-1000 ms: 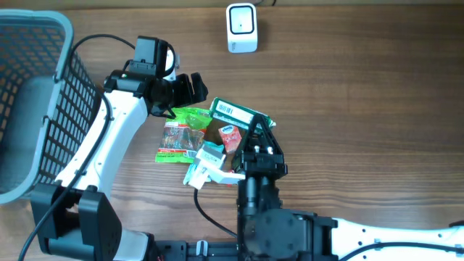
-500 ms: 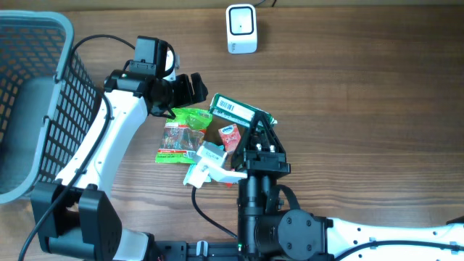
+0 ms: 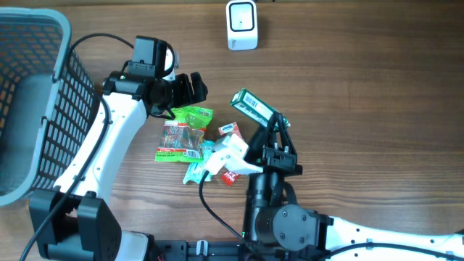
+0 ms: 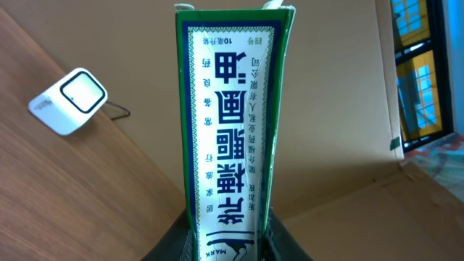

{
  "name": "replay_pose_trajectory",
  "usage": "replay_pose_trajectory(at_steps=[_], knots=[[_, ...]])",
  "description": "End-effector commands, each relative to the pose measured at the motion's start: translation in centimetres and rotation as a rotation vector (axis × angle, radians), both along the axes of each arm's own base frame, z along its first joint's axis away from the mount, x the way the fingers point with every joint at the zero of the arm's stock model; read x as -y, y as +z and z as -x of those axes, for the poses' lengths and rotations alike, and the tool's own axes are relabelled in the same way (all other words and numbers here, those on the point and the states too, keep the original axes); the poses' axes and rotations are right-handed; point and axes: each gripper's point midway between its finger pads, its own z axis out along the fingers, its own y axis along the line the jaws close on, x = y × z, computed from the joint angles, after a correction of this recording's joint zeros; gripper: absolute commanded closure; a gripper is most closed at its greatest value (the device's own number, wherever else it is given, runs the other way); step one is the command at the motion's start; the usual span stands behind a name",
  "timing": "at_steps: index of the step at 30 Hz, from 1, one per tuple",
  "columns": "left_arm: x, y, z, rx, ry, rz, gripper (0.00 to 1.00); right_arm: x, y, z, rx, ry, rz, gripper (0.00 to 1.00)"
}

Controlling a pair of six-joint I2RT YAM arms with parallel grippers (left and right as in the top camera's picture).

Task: Scan the item barcode

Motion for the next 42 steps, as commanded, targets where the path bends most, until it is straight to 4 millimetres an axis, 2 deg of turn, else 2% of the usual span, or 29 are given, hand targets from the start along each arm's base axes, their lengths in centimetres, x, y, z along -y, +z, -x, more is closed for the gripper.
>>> replay_pose_trajectory(at_steps=[1,8,17,20,22,23,26,29,34,39,42], knots=[[-0.2,0.6,-0.1,0.024,-0.009,-0.005,0.0,0.1,0.1,0.0,0.013,0.008,-0.065,0.96],[-0.2,0.6,-0.1,0.024,-0.009,-0.005,0.0,0.1,0.1,0.0,0.015,0.008,-0.079,0.96],[-0.2,0.6,-0.1,0.024,-0.009,-0.005,0.0,-0.4,-0.9,-0.1,0.057,0.014,-0.388,0.96],[-0.2,0.6,-0.1,0.024,-0.009,-0.005,0.0,-1.1,-1.9,-0.2,0.044,0.013,-0.317,0.96],[-0.2,0.6,-0.1,0.024,-0.009,-0.005,0.0,-1.7,-2.6,-0.4,0.026,0.01,-0.204,0.96],[-0.2,0.6,-0.1,0.024,-0.009,-0.005,0.0,-1.7,-2.9,-0.7,0.018,-0.003,-0.15,0.96],[-0.2,0.6,-0.1,0.024,-0.009,-0.005,0.0,-0.8,-3.1,-1.9,0.018,-0.053,-0.128,0.96],[-0.2,0.6,-0.1,0.024,-0.009,-0.005,0.0,0.4,-2.5,-2.8,0.034,-0.095,-0.177,0.96],[-0.2,0.6,-0.1,0.024,-0.009,-0.005,0.0,0.8,-1.0,-2.7,0.052,-0.09,-0.204,0.96],[-0.2,0.6,-0.1,0.024,-0.009,-0.005,0.0,2.4,1.0,-2.3,0.068,-0.108,-0.225,0.96],[-0.2,0.6,-0.1,0.024,-0.009,-0.005,0.0,3.5,2.0,-2.0,0.059,-0.118,-0.15,0.96]])
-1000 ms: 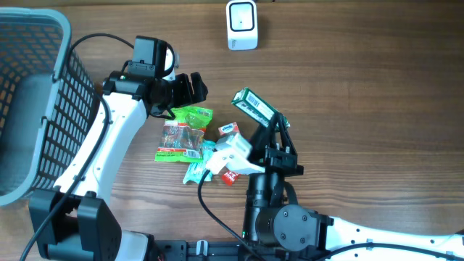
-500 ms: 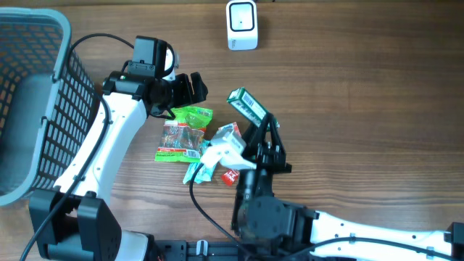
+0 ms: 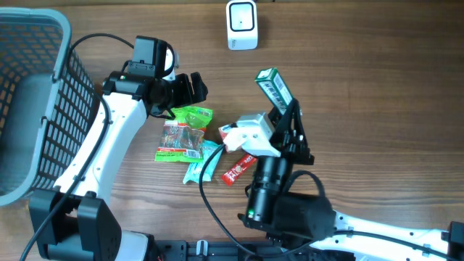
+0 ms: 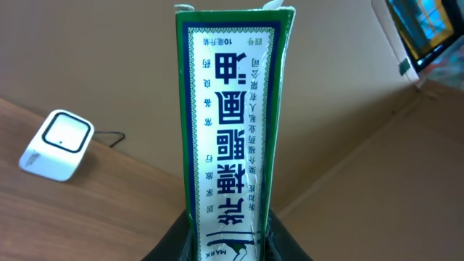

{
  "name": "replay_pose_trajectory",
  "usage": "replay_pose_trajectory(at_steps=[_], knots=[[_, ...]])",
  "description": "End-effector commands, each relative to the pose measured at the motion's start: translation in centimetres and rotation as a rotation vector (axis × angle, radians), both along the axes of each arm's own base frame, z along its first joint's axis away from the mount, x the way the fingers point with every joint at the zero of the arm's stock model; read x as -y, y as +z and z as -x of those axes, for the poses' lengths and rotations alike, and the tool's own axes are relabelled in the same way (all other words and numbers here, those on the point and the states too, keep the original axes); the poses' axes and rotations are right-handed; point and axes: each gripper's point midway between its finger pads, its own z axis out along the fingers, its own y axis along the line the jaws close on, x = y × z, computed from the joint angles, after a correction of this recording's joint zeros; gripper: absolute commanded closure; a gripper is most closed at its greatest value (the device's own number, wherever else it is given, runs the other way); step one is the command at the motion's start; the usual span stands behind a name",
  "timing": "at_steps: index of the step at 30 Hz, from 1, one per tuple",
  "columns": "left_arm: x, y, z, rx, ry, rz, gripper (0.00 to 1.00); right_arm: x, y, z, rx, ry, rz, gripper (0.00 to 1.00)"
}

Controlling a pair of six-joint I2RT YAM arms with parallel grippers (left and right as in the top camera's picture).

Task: Scan the item barcode

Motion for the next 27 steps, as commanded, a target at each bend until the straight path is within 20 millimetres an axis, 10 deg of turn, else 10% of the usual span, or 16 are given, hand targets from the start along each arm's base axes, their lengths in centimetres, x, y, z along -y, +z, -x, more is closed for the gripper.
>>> replay_pose_trajectory(at_steps=[1,27], knots=[[-0.2,0.6,-0.1,0.024,-0.009,-0.005,0.0,1.1,1.0,0.1,-0.051,-0.019,0.213,0.96],[-0.2,0.6,-0.1,0.024,-0.009,-0.005,0.0,4.4,1.3,-4.4,-0.064,-0.142,0.243,0.96]])
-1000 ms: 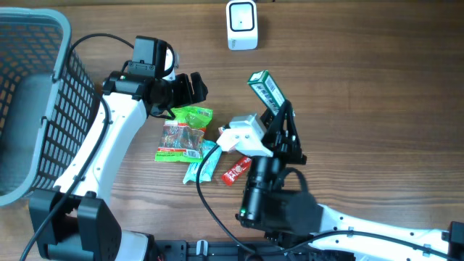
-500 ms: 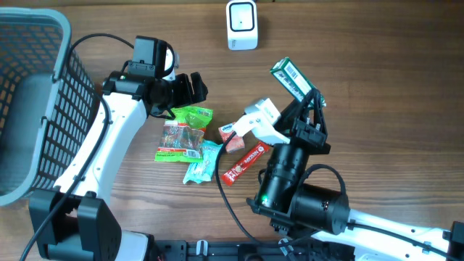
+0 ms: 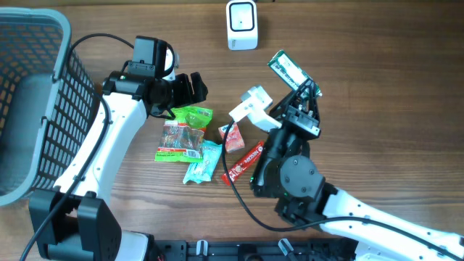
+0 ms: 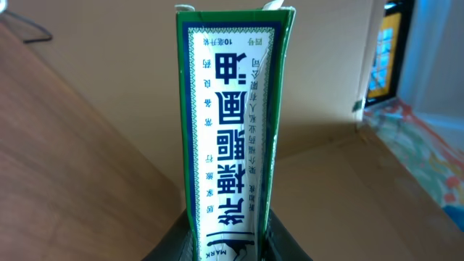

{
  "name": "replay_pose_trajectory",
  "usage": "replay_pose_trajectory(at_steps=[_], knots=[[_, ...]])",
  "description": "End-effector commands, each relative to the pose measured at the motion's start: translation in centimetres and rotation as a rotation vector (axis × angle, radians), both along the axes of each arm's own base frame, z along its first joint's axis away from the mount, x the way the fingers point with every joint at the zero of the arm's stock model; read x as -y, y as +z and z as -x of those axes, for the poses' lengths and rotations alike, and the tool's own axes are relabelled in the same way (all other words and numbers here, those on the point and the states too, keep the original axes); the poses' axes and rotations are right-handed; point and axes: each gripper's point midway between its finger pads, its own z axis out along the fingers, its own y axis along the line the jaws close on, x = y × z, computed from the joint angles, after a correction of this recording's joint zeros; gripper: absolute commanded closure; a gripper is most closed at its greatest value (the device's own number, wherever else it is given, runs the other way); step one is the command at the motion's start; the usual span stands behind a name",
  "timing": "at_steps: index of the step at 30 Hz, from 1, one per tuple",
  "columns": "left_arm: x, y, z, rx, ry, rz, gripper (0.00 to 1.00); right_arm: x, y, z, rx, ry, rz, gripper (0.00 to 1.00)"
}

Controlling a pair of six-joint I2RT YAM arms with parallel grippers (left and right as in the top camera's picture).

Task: Scan the item barcode
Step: 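Raise the green box up to the white scanner with the right gripper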

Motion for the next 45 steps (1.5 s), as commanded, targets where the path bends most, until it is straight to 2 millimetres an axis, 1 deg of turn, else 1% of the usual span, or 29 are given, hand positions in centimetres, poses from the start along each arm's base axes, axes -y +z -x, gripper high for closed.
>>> replay_pose_trajectory(at_steps=[1,3,6,8,9,10,11,12,13,14,17,18,19,21,23,26,28,30,32,34,36,38,39,40,43,45], knots=[[-0.2,0.6,-0.1,0.023,-0.009,-0.005,0.0,1.3,2.7,-0.5,0.11,0.016,-0.195,0.96],[-0.2,0.6,-0.1,0.023,-0.009,-0.005,0.0,1.4,2.8,-1.0,0.111,0.027,-0.178,0.96],[-0.2,0.6,-0.1,0.023,-0.009,-0.005,0.0,0.5,3.0,-2.0,0.124,0.095,-0.154,0.96],[-0.2,0.6,-0.1,0.023,-0.009,-0.005,0.0,0.5,2.6,-2.7,0.111,0.099,-0.194,0.96],[-0.2,0.6,-0.1,0.023,-0.009,-0.005,0.0,0.4,2.1,-3.1,0.081,0.107,-0.218,0.96],[-0.2,0.6,-0.1,0.023,-0.009,-0.005,0.0,-1.2,0.2,-3.8,-0.035,0.212,-0.284,0.96],[-0.2,0.6,-0.1,0.023,-0.009,-0.005,0.0,-3.4,-1.6,-3.8,-0.178,0.341,-0.396,0.96],[-0.2,0.6,-0.1,0.023,-0.009,-0.005,0.0,-5.4,-2.9,-3.6,-0.318,0.451,-0.536,0.96],[-0.2,0.6,-0.1,0.023,-0.009,-0.005,0.0,-6.6,-3.2,-3.9,-0.414,0.526,-0.665,0.96],[-0.2,0.6,-0.1,0.023,-0.009,-0.005,0.0,-6.5,-3.1,-4.6,-0.431,0.535,-0.734,0.96],[-0.2,0.6,-0.1,0.023,-0.009,-0.005,0.0,-5.3,-3.1,-7.1,-0.467,0.531,-0.907,0.96],[-0.2,0.6,-0.1,0.023,-0.009,-0.005,0.0,-5.4,-3.2,-7.4,-0.489,0.538,-0.934,0.96],[-0.2,0.6,-0.1,0.023,-0.009,-0.005,0.0,-5.8,-3.5,-7.8,-0.552,0.563,-0.982,0.96],[-0.2,0.6,-0.1,0.023,-0.009,-0.005,0.0,-6.3,-3.8,-9.3,-0.655,0.534,-1.074,0.96],[-0.2,0.6,-0.1,0.023,-0.009,-0.005,0.0,-7.3,-3.4,-10.8,-0.725,0.515,-1.119,0.96],[-0.2,0.6,-0.1,0.023,-0.009,-0.005,0.0,-9.8,-2.3,-14.7,-0.808,0.484,-1.205,0.96],[-0.2,0.6,-0.1,0.023,-0.009,-0.005,0.0,-10.9,-2.9,-17.3,-0.813,0.458,-1.245,0.96],[-0.2,0.6,-0.1,0.023,-0.009,-0.005,0.0,-12.0,-5.1,-20.0,-0.817,0.422,-1.282,0.96],[-0.2,0.6,-0.1,0.023,-0.009,-0.005,0.0,-12.9,-8.3,-22.4,-0.825,0.407,-1.286,0.96],[-0.2,0.6,-0.1,0.023,-0.009,-0.005,0.0,-13.3,-11.6,-24.7,-0.823,0.364,-1.328,0.96],[-0.2,0.6,-0.1,0.023,-0.009,-0.005,0.0,-13.4,-14.4,-26.6,-0.819,0.343,-1.341,0.96],[-0.2,0.6,-0.1,0.023,-0.009,-0.005,0.0,-13.2,-16.8,-28.0,-0.819,0.326,-1.345,0.96],[-0.2,0.6,-0.1,0.023,-0.009,-0.005,0.0,-13.1,-17.9,-28.4,-0.825,0.314,-1.344,0.96],[-0.2,0.6,-0.1,0.023,-0.009,-0.005,0.0,-13.0,-18.3,-28.5,-0.828,0.307,-1.345,0.96],[-0.2,0.6,-0.1,0.023,-0.009,-0.005,0.0,-12.7,-18.0,-28.9,-0.813,0.313,-1.349,0.96],[-0.2,0.6,-0.1,0.023,-0.009,-0.005,0.0,-12.6,-18.3,-28.7,-0.824,0.301,-1.346,0.96]])
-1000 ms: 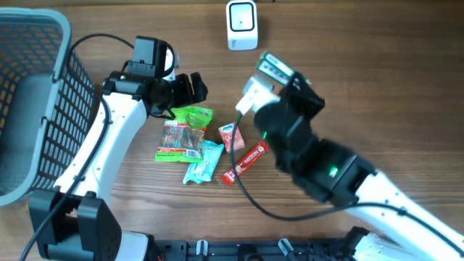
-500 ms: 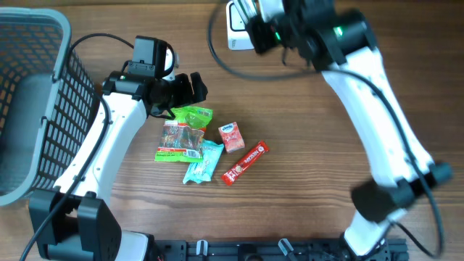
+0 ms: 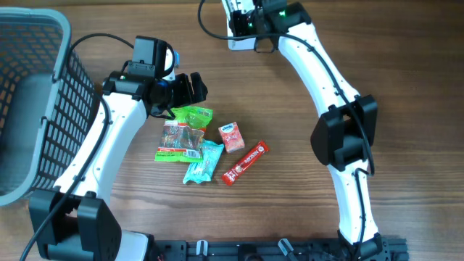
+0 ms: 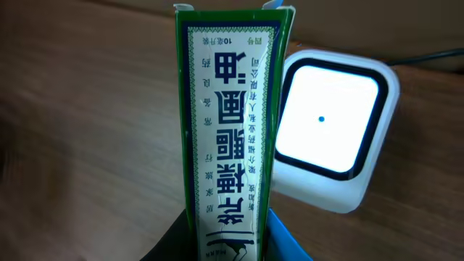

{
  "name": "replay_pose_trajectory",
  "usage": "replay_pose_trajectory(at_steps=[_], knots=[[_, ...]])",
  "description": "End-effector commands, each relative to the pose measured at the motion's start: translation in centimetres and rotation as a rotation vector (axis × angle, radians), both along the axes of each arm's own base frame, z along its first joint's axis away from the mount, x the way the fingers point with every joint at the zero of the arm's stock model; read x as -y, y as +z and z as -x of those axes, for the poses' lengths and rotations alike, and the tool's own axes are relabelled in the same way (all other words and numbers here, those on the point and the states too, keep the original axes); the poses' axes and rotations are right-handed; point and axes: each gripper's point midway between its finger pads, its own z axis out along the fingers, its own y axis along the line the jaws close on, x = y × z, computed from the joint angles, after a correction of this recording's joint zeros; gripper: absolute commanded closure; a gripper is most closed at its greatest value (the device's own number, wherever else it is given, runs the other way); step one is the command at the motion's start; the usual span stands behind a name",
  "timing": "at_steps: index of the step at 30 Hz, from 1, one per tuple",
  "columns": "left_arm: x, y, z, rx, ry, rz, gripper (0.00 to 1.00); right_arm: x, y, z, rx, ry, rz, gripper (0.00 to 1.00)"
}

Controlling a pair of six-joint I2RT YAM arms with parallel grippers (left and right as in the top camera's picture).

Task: Scan the item barcode

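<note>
The item is a tall green box [image 4: 228, 123] with a white label of blue Chinese print. My right gripper [image 4: 230, 243] is shut on its lower end. The white barcode scanner [image 4: 333, 134] lies just right of the box, close behind it, its window lit bright white. Overhead, my right gripper [image 3: 245, 23] hangs over the scanner [image 3: 242, 44] at the table's far edge, and the box is hidden under the arm there. My left gripper [image 3: 191, 88] stands open above the snack pile with nothing between its fingers.
A grey mesh basket [image 3: 69, 94] fills the left side. At mid-table lie a green packet [image 3: 193, 116], a red and green packet [image 3: 180, 140], a teal packet [image 3: 202, 162], a small red box [image 3: 232, 136] and a red bar [image 3: 245, 162].
My right gripper, still shut on the green box, has moved from over the table right of the scanner to directly above it. The scanner's lit window now fills the wrist view. The left arm stayed put.
The right gripper held the green box upright just above the snack pile. Then it held it farther back, with the scanner off to the left. Then it was higher, near the scanner, and now the box is beside the lit scanner window. The left gripper never moved.
</note>
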Motion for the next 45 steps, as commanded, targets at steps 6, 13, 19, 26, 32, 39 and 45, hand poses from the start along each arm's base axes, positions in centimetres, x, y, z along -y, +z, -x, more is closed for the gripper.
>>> replay_pose_trajectory(at_steps=[6,13,19,26,32,39,45], knots=[[-0.1,0.6,-0.1,0.023,-0.011,-0.002,0.0,0.7,0.4,0.3,-0.068,-0.04,-0.079,0.96],[-0.1,0.6,-0.1,0.023,-0.011,-0.002,0.0,2.1,-3.9,-2.4,-0.198,-0.122,-0.28,0.96],[-0.1,0.6,-0.1,0.023,-0.011,-0.002,0.0,1.5,-6.6,-3.1,-0.172,-0.06,-0.26,0.96],[-0.1,0.6,-0.1,0.023,-0.011,-0.002,0.0,2.2,0.9,-0.7,-0.1,0.027,-0.229,0.96],[-0.1,0.6,-0.1,0.023,-0.011,-0.002,0.0,7.6,9.1,6.7,-0.185,-0.014,-0.155,0.96],[-0.1,0.6,-0.1,0.023,-0.011,-0.002,0.0,20.1,5.7,13.6,-0.429,-0.376,0.346,0.96],[-0.1,0.6,-0.1,0.023,-0.011,-0.002,0.0,27.6,-1.6,18.1,-0.657,-0.64,0.65,0.96]])
